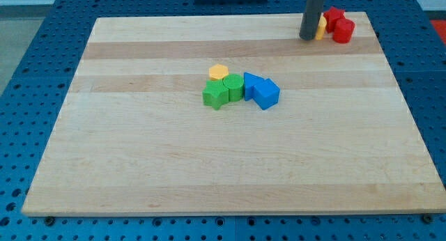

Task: Point at red star

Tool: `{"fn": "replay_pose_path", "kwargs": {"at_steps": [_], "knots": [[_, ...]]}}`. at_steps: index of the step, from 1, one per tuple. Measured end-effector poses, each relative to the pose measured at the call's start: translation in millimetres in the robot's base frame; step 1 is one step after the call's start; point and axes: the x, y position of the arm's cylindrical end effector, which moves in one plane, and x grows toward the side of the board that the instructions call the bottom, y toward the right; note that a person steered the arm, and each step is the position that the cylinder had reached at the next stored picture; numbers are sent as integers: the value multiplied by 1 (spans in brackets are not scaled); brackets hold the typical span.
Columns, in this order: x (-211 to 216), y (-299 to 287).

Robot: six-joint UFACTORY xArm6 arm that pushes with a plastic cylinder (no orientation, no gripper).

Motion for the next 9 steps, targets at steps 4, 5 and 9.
{"fn": "replay_pose_path", "kwargs": {"at_steps": [4, 5, 9], "knots": [[-7, -86], [-38, -91], [-73, -5]]}}
